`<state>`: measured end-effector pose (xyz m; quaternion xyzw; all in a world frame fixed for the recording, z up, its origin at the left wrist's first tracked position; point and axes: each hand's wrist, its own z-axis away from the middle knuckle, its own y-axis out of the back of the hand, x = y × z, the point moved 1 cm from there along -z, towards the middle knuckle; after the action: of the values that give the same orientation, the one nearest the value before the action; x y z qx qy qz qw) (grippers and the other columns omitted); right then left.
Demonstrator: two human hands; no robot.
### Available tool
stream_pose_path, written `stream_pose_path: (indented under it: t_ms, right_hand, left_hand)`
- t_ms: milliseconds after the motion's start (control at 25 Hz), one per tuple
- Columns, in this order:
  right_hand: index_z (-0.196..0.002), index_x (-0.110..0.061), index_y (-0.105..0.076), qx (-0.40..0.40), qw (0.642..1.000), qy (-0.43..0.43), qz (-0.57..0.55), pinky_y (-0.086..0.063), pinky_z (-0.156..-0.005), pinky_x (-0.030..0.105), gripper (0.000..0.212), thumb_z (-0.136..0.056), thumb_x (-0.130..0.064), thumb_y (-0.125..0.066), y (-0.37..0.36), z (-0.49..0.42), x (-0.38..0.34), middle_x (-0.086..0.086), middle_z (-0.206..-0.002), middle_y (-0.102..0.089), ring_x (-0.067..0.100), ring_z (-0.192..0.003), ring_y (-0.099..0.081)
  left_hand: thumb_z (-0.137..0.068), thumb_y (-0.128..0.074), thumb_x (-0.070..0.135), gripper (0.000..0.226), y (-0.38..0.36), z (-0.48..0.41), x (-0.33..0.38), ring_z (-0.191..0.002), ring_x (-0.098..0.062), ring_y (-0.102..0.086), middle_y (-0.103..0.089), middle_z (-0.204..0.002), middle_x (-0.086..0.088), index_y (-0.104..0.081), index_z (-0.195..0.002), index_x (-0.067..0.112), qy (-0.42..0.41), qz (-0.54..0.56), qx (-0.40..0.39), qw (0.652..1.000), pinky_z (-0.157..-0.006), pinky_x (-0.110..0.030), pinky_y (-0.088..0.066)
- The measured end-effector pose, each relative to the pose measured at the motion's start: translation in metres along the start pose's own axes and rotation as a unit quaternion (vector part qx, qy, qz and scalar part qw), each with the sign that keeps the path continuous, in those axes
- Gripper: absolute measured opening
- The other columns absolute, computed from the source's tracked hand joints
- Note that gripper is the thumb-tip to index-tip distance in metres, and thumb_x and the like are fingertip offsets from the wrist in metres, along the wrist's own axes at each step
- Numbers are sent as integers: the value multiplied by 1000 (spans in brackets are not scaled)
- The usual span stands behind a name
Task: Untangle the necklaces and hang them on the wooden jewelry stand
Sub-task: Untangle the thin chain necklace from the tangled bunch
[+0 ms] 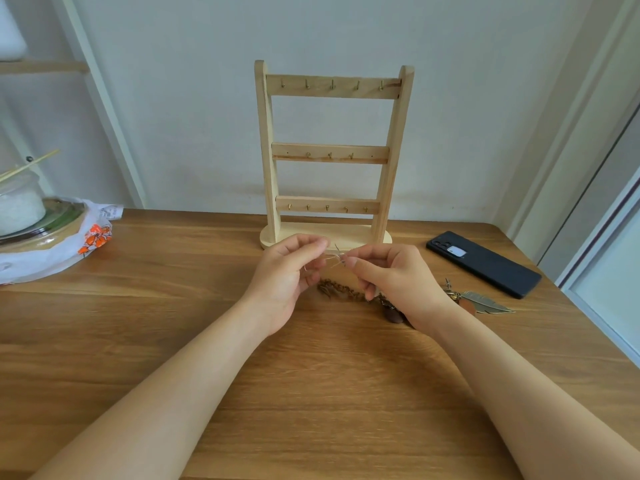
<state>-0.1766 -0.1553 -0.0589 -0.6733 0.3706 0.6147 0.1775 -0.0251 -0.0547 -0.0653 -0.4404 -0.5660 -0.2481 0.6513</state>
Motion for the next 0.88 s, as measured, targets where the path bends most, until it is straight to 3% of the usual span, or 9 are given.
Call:
stream_pose_path:
  t_ms: [240,400,480,640,760,880]
  right_hand:
    - [-94,-13,-73,20,996,35,83,-49,-58,15,8,-92,-20,-73,-1,2,-1,-4,-53,-61,8,-49,-57]
    - [-94,-14,-74,51,992,63,93,-49,-57,16,4,-91,-18,-73,1,0,1,-2,-53,-61,7,-48,-55]
    - [-93,-15,-74,60,991,71,94,-48,-56,16,3,-90,-16,-74,1,0,1,-1,-53,-60,6,-46,-53]
    - [-96,-17,-76,53,992,71,88,-47,-58,15,6,-91,-17,-74,3,0,0,0,-52,-57,7,-47,-51]
    - [-97,-17,-76,46,993,70,81,-44,-56,15,7,-91,-16,-73,2,1,0,-1,-50,-55,9,-45,-50]
    - [-94,-15,-75,41,994,68,77,-42,-53,14,4,-91,-17,-73,0,2,0,0,-49,-54,10,-44,-48]
  left_hand:
    - [-99,-58,23,16,0,-2,0,-70,-12,-50,-45,-68,6,-57,-84,18,68,120,-8,990,-74,-29,-48]
    - [-97,-53,29,24,1,-1,1,-69,-12,-46,-37,-67,6,-49,-75,22,106,93,-47,989,-79,-32,-42]
    - [-95,-58,27,25,0,-1,0,-70,-12,-49,-43,-68,5,-48,-73,21,91,32,-46,994,-76,-31,-43]
    - [-95,-63,23,14,2,-1,2,-74,-14,-60,-67,-77,3,-67,-83,16,54,-36,17,998,-67,-27,-47]
    - [-101,-55,30,29,3,0,3,-62,-11,-58,-71,-76,-4,-77,-91,14,61,-34,6,998,-59,-23,-46]
    - [-95,-65,17,15,1,3,1,-62,-11,-55,-70,-73,-3,-79,-92,12,39,-71,-29,996,-58,-23,-43]
